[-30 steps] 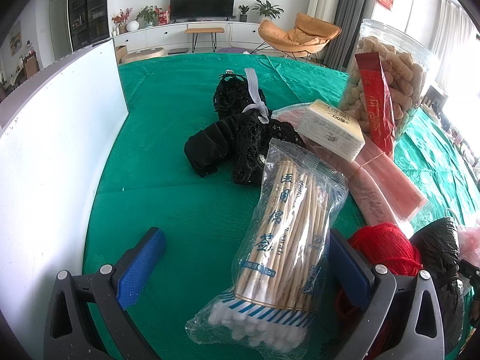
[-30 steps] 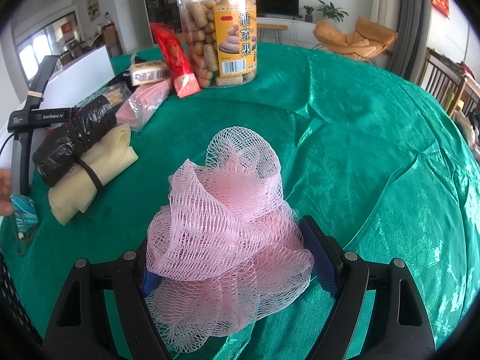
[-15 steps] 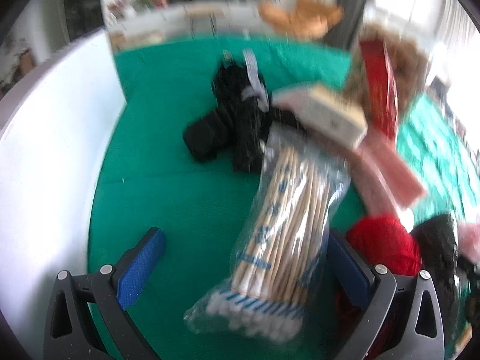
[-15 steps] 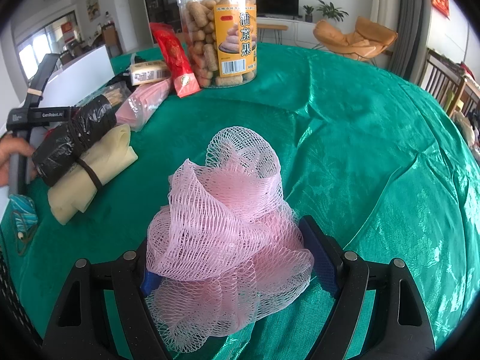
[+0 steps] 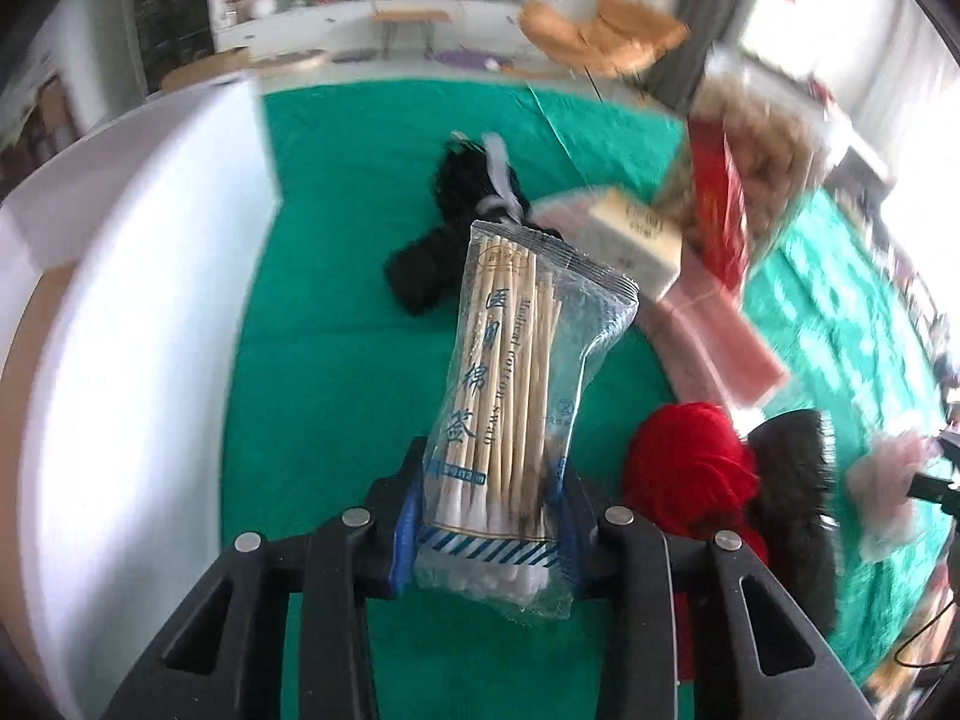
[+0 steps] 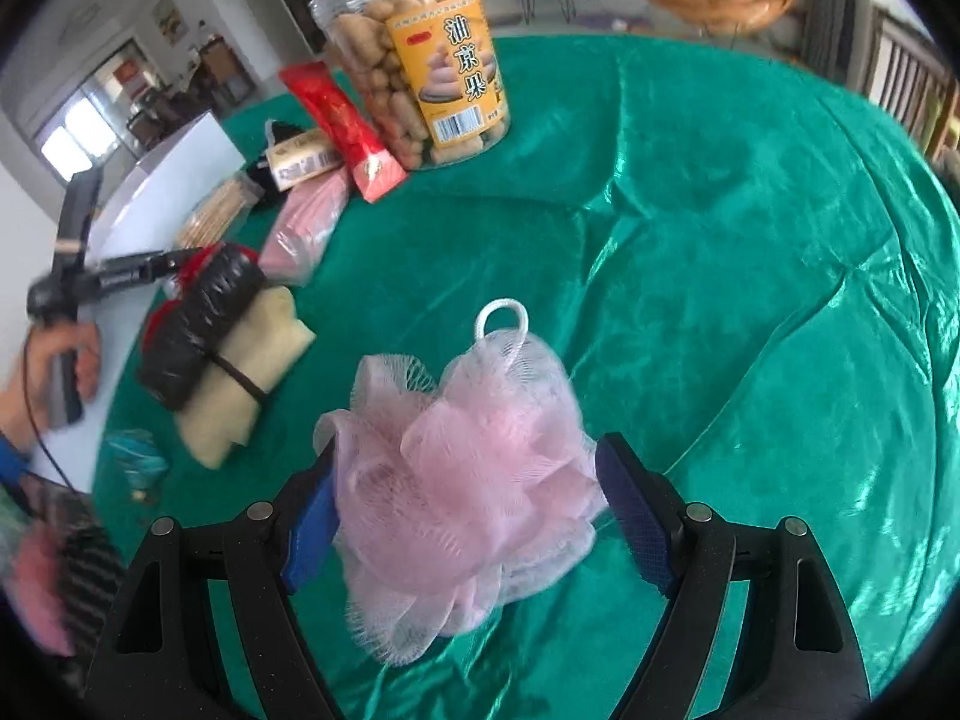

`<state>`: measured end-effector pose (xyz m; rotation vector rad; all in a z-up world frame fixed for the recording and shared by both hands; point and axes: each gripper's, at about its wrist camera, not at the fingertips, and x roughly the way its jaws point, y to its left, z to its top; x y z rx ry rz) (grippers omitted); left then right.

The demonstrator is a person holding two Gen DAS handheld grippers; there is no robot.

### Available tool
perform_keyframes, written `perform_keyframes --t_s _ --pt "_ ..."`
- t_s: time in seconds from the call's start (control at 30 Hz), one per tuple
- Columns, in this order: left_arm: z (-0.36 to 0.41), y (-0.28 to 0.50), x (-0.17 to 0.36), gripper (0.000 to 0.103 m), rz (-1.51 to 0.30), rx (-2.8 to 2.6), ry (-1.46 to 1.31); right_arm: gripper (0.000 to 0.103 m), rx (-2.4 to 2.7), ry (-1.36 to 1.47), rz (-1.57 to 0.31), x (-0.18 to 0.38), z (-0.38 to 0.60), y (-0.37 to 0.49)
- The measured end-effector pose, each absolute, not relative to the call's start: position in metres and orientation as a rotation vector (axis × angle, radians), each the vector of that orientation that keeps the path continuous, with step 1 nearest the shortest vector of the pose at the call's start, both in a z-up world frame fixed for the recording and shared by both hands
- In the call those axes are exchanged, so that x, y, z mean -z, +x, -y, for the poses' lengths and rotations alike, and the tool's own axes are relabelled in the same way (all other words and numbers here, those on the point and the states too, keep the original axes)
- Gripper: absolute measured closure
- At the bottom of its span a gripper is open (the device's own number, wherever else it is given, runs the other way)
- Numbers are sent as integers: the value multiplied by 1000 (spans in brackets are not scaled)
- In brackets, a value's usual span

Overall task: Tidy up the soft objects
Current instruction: 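Carry both items over the white box and open both grippers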

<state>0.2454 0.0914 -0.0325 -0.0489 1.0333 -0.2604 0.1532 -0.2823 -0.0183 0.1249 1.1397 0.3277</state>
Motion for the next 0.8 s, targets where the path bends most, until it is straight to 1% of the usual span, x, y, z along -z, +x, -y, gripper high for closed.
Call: perform_keyframes --t_s 0.13,0.23,0.27,0.3,0.33,0.37,0.43,0.57,0.67,0.8 --pt "-104 211 22 67 -974 222 -124 20 -345 143 -1210 14 274 166" --pt "-114 186 19 67 -958 201 -169 21 -346 15 -1293 33 248 172" --pt "-117 176 15 67 -946 196 -185 25 -341 -49 -1309 40 242 170" --pt "-118 168 13 67 -937 195 -197 33 -321 -117 -1296 45 237 164" --pt "-120 161 8 67 -927 194 -208 68 -297 -154 -1280 45 237 160" --pt "-124 153 1 67 -913 193 -226 71 -282 -171 -1262 44 239 157" --pt "-133 138 -13 67 -885 192 -265 74 -308 -115 -1236 32 246 153" --pt "-170 110 -54 67 -810 167 -330 74 -384 -76 -1093 -28 228 150" --pt "-212 93 -83 67 -773 84 -331 73 -523 -55 -1000 -80 173 154" --pt "-270 73 -91 67 -788 -56 -333 73 -737 -46 -937 -123 72 152"
